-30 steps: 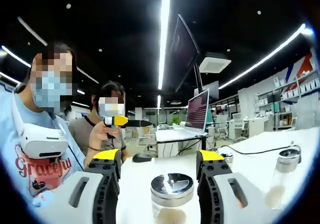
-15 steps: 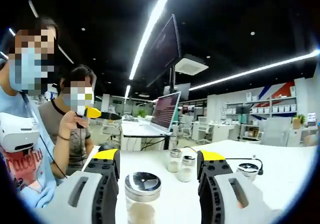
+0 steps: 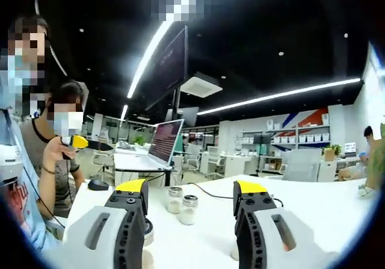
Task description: Rotate the seasoning bottle until the label or dispensing opening points toward the visible target arrow and the bottle remains upright within the marked orientation range
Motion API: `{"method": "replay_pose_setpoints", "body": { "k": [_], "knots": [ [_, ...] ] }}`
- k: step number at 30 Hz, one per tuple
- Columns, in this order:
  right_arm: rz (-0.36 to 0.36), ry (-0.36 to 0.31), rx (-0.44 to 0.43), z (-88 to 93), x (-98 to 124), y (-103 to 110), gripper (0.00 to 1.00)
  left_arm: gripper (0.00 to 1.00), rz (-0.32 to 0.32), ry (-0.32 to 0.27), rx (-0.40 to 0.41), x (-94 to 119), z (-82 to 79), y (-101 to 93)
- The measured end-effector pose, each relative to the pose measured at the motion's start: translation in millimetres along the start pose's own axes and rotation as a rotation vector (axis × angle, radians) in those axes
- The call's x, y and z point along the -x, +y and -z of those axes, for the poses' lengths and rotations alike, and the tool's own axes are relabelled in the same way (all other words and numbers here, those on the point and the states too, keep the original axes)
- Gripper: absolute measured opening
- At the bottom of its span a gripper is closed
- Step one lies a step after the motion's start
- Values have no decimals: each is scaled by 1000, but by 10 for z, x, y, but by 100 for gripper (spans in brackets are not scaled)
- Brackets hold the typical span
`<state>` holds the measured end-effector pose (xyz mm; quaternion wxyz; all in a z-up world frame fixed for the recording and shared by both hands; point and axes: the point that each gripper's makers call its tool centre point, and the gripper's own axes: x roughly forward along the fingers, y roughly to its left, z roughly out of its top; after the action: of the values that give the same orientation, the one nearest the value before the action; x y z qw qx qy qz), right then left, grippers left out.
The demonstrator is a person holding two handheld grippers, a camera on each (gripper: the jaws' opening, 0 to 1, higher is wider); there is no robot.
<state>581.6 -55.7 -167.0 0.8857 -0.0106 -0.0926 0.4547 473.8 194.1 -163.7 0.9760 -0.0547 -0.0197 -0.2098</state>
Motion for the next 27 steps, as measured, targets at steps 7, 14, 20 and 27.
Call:
{"method": "replay_pose_setpoints", "body": {
  "k": [7, 14, 20, 27],
  "knots": [
    [127, 53, -41, 79, -132, -440, 58, 99, 29, 6, -28, -39, 16, -78],
    [221, 92, -11, 253, -262, -814, 60, 99, 21, 16, -14, -61, 38, -64],
    [253, 119, -40, 525, -362, -1002, 59, 100, 12, 20, -5, -65, 35, -2],
    [303, 222, -54, 904, -436, -1150, 55, 99, 16, 36, -17, -23, 45, -30]
  ]
}}
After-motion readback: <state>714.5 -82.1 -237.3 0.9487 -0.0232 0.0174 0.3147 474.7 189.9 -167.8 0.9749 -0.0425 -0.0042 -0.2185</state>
